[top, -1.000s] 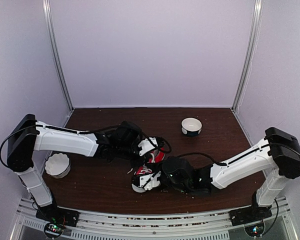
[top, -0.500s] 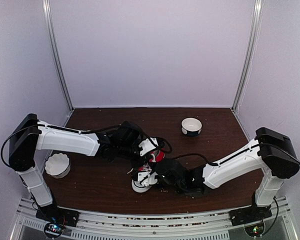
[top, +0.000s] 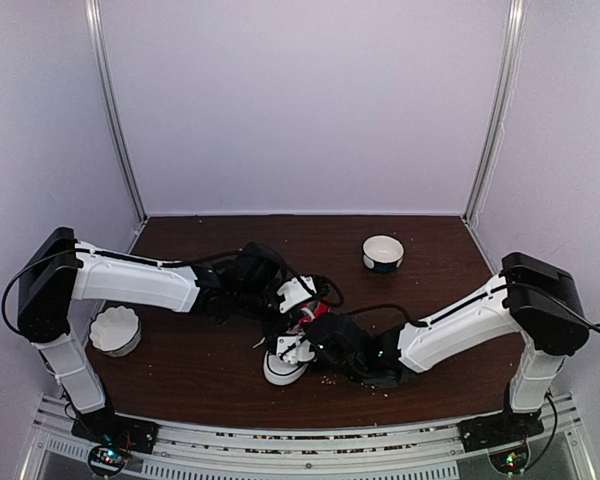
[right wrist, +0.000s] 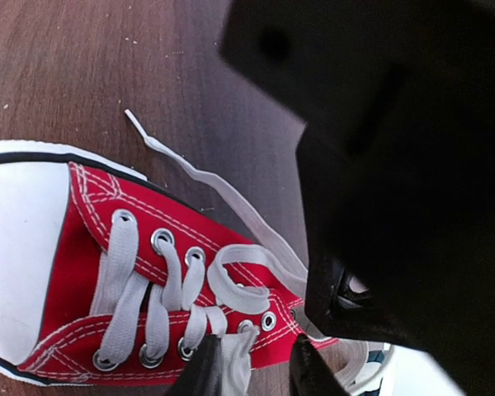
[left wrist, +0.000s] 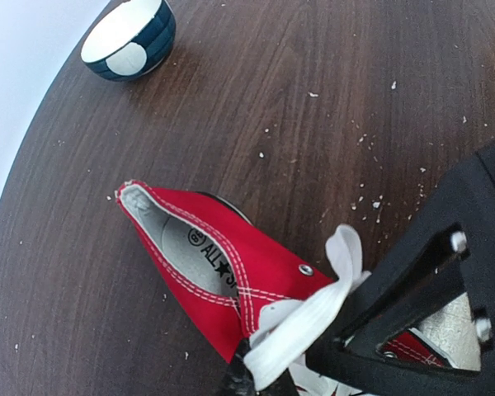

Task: Tie the shoes

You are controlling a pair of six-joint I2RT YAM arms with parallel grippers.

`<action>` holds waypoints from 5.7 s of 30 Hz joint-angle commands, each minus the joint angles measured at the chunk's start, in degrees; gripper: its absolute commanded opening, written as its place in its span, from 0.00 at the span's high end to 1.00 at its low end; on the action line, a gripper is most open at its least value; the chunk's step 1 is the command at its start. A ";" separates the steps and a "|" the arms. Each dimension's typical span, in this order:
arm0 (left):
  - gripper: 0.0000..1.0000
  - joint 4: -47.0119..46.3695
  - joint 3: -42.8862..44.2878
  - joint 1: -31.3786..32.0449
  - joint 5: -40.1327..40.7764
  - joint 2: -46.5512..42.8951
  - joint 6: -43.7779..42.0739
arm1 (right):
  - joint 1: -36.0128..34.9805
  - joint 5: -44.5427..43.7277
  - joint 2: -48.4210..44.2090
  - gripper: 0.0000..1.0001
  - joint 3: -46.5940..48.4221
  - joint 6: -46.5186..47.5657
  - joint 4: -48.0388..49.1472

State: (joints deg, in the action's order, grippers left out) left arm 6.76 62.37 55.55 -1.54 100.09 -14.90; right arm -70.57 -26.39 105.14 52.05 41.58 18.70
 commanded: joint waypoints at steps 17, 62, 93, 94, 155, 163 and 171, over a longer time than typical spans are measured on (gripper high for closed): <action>1.00 -0.24 1.46 -1.67 -1.44 1.03 1.43 | 2.59 25.24 -12.88 1.00 -4.78 -9.85 -4.31; 1.00 -1.76 -1.64 -2.38 -2.79 -2.52 2.38 | 20.95 46.02 -6.21 0.55 -15.19 -64.61 23.52; 1.00 -4.13 -4.97 -2.46 -4.17 -6.53 0.92 | 21.71 63.47 1.26 1.00 -5.21 -71.11 26.90; 1.00 -4.38 -5.33 -2.46 -4.31 -7.08 0.92 | 21.70 63.14 1.33 1.00 -5.15 -71.11 26.67; 1.00 -5.74 -3.64 -3.34 -8.57 -0.50 5.67 | 24.96 57.35 -15.72 0.72 -7.82 -50.33 -9.27; 1.00 -4.21 -3.09 -5.11 -13.95 1.02 7.18 | 1.51 27.50 -18.44 0.66 -18.82 -31.01 15.53; 1.00 -4.08 -3.30 -5.45 -14.46 1.08 7.69 | -1.05 19.82 -6.06 0.64 -9.43 -31.14 18.19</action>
State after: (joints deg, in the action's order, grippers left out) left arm 3.42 57.91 50.50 -14.35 100.92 -8.14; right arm -71.72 2.17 97.17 40.05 8.95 32.01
